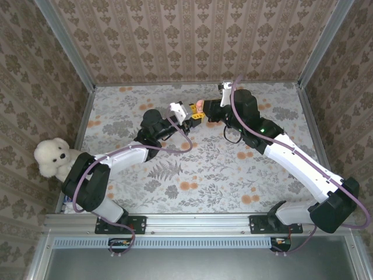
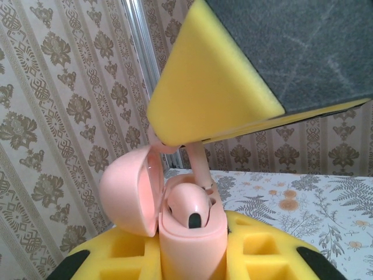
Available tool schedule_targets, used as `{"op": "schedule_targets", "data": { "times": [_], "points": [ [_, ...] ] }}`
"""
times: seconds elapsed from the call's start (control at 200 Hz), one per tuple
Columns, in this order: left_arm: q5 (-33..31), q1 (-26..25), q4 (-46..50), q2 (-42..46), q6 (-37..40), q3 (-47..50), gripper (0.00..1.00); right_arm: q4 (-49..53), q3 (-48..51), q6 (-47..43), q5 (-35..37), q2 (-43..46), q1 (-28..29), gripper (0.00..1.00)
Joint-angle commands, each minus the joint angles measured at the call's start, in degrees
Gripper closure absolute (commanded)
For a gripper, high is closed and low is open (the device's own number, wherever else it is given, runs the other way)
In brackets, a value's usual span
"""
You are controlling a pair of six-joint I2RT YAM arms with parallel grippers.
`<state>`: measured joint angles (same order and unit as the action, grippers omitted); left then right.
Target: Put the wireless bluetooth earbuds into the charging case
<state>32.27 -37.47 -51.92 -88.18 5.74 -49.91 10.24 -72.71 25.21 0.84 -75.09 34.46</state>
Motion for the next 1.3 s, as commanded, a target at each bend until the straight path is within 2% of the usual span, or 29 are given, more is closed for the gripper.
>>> {"op": "schedule_targets", "data": {
  "times": [0.0, 0.72, 0.925, 1.035, 1.295],
  "points": [
    [0.47, -0.41, -1.38, 0.75, 1.29, -0.97, 1.0, -0.58, 0.92, -1.41, 0.65, -0.47, 0.32, 0.83],
    [-0.05, -0.41, -0.99, 0.98, 1.33, -1.02, 1.0, 3.11, -0.02, -5.9, -1.7, -2.61, 1.75, 0.83],
    [-0.06, -0.38, -0.96, 0.95, 1.3, -0.72, 1.0, 3.65, -1.01, -4.4, 1.92, -1.8, 1.59, 0.63],
    [-0.05, -0.41, -1.13, 0.98, 1.29, -0.71, 1.0, 3.65, -1.81, -3.01, 3.64, -0.92, 1.33, 0.57],
    [-0.26, -0.4, -1.34, 1.0, 1.21, -0.03, 1.0, 3.67, -3.57, 0.33, 4.69, 2.23, -0.28, 0.36]
  ]
}}
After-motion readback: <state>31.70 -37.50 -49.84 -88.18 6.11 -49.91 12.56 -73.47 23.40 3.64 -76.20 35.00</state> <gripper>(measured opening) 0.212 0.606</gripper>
